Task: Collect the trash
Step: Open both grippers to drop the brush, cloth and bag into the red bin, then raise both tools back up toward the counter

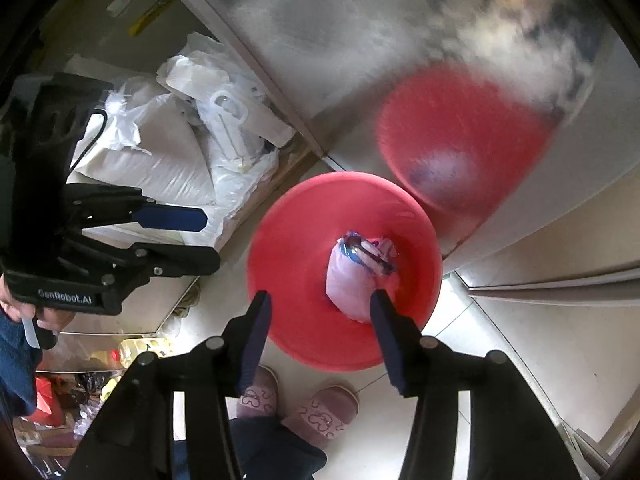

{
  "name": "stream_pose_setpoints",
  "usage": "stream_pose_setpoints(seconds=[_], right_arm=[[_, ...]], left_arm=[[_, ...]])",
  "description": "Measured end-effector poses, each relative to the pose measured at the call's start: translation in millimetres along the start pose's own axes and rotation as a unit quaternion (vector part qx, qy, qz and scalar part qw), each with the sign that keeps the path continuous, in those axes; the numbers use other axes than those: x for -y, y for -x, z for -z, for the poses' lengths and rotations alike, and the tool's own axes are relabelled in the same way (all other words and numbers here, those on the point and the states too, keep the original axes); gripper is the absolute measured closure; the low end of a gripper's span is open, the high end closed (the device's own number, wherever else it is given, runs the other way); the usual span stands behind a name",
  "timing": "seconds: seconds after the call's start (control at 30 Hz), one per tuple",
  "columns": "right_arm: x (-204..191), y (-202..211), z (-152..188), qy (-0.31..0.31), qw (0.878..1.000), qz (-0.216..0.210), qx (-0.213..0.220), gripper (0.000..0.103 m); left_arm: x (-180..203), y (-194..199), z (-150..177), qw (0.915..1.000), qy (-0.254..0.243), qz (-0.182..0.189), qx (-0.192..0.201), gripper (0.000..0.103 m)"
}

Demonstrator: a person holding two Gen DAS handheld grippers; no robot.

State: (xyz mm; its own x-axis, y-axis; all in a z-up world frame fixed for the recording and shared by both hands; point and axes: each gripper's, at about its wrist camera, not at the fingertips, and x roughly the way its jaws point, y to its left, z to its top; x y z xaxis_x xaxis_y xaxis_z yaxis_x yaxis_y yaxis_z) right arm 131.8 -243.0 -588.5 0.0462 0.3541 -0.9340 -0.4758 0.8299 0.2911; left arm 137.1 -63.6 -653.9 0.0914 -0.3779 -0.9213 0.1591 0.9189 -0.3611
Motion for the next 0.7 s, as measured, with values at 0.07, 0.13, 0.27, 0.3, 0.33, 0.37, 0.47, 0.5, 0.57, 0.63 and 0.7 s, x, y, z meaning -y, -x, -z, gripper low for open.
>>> stream_pose_setpoints(seconds=[0.07, 0.13, 0.27, 0.3, 0.33, 0.37, 0.47, 0.5, 0.57, 0.63, 0.7], right_arm=[[-8.7, 6.3, -1.1, 0.01, 1.0, 0.011, 0.001, 0.055], [-18.5, 16.9, -1.7, 0.023, 1.0, 0.017, 0.002, 0.055], [-40.1, 42.2, -2.0, 0.054, 0.998, 0.04, -0.01, 0.054], [-46.1, 52.7, -2.0, 0.062, 0.997, 0.046, -0.008, 0.054], [-51.4, 64.1, -2.1, 0.066, 0.997, 0.049, -0.007, 0.054], [-54.8, 73.9, -1.7, 0.065, 0.997, 0.05, -0.005, 0.054], [-64.9, 113.0, -1.0, 0.051, 0.998, 0.047, 0.007, 0.054], [-71.2, 126.8, -0.5, 0.051, 0.997, 0.05, 0.011, 0.054], [-85.1, 150.8, 0.4, 0.052, 0.997, 0.049, 0.012, 0.054], [-100.2, 177.1, 0.6, 0.051, 0.998, 0.047, 0.013, 0.052], [-116.7, 206.0, -0.1, 0.059, 0.996, 0.053, 0.025, 0.044]], left_arm=[[1.6, 12.1, 2.2, 0.9999, -0.006, -0.01, 0.003, 0.042], [8.5, 24.2, 3.4, 0.9996, -0.017, -0.021, 0.005, 0.032], [28.0, 59.6, 6.7, 0.9984, -0.049, -0.025, 0.012, 0.019], [31.7, 70.4, 7.4, 0.9982, -0.053, -0.025, 0.015, 0.018], [36.1, 82.8, 8.1, 0.9978, -0.057, -0.027, 0.019, 0.018], [40.5, 95.2, 9.0, 0.9975, -0.06, -0.028, 0.022, 0.018], [54.5, 136.2, 12.5, 0.9973, -0.061, -0.023, 0.032, 0.018], [59.9, 152.4, 13.8, 0.9972, -0.062, -0.021, 0.036, 0.018], [73.2, 184.1, 16.5, 0.9965, -0.068, -0.023, 0.043, 0.018], [88.8, 217.0, 18.9, 0.9951, -0.081, -0.029, 0.049, 0.018], [103.1, 249.6, 20.6, 0.9934, -0.09, -0.042, 0.057, 0.018]])
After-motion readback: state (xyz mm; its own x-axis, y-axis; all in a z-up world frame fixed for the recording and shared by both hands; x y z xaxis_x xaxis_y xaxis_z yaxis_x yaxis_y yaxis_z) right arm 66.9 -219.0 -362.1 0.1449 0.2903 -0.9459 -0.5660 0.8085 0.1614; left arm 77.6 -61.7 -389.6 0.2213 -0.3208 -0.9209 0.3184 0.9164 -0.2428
